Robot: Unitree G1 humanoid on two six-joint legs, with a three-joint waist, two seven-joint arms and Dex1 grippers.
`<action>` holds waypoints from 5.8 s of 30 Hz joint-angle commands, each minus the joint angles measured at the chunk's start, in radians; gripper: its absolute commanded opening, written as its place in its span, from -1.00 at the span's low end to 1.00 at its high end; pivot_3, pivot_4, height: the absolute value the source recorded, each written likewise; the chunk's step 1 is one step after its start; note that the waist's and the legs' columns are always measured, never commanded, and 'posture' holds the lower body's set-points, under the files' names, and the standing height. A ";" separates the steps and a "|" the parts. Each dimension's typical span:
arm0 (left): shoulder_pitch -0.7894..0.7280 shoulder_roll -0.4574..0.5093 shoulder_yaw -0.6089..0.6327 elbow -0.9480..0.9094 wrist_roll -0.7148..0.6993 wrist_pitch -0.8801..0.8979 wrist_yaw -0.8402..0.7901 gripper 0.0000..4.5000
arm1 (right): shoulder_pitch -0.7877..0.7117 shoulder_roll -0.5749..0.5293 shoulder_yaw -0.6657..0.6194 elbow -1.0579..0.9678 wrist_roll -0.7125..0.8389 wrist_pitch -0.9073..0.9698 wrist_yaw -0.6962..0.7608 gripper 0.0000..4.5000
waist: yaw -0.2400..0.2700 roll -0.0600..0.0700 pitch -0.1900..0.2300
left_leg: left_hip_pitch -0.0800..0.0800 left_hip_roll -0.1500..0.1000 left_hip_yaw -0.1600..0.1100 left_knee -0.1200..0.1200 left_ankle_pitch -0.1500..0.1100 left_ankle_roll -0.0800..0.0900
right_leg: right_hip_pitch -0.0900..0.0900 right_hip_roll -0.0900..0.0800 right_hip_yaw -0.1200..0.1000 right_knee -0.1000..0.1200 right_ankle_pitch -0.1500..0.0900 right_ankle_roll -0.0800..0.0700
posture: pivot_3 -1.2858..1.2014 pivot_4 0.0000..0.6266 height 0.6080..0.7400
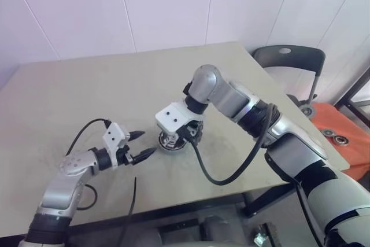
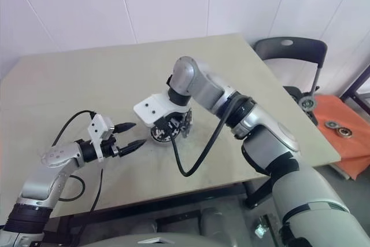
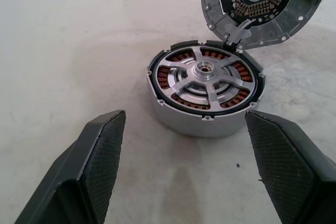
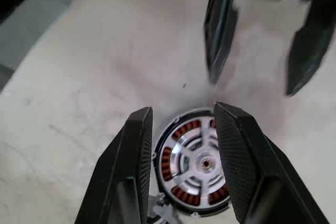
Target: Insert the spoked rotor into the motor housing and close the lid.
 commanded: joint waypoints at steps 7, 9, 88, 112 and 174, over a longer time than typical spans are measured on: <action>-0.036 -0.003 0.016 0.000 -0.009 -0.014 -0.011 0.72 | -0.059 -0.063 -0.265 0.174 0.026 -0.157 -0.111 -0.14 | 0.005 0.000 0.000 | 0.000 0.000 0.000 -0.001 0.000 0.000 | 0.000 0.000 0.000 -0.001 0.000 0.000 | 0.03 -1.00 1.00; -0.035 0.000 0.021 0.000 -0.012 -0.015 -0.015 0.72 | -0.022 -0.100 -0.297 0.176 0.040 -0.144 -0.107 -0.14 | 0.006 -0.001 0.000 | -0.001 0.000 0.000 0.000 0.000 0.000 | 0.000 -0.001 0.000 -0.002 0.000 0.000 | 0.03 -1.00 1.00; -0.024 0.083 0.102 -0.040 -0.055 0.046 -0.035 0.72 | 0.391 -0.203 -0.456 0.101 0.206 0.348 -0.160 -0.99 | 0.000 0.001 0.001 | 0.000 0.000 0.002 0.001 0.000 0.000 | 0.002 0.000 0.002 -0.001 0.000 0.000 | 0.03 -1.00 1.00; -0.014 0.078 0.102 -0.052 -0.057 0.049 -0.020 0.72 | 0.288 -0.132 -0.441 0.128 0.236 0.457 -0.040 -0.99 | -0.001 0.001 0.000 | 0.000 0.000 0.002 0.001 0.000 0.000 | 0.001 0.000 0.002 0.000 0.000 0.000 | 0.03 -1.00 1.00; 0.015 0.066 0.124 -0.086 -0.057 0.055 0.018 0.72 | 0.301 0.212 -0.432 0.377 0.120 0.204 -0.276 -0.99 | -0.005 0.001 0.000 | 0.015 0.000 0.001 0.001 0.000 0.000 | 0.014 0.000 0.002 0.002 -0.002 0.003 | 0.03 -1.00 1.00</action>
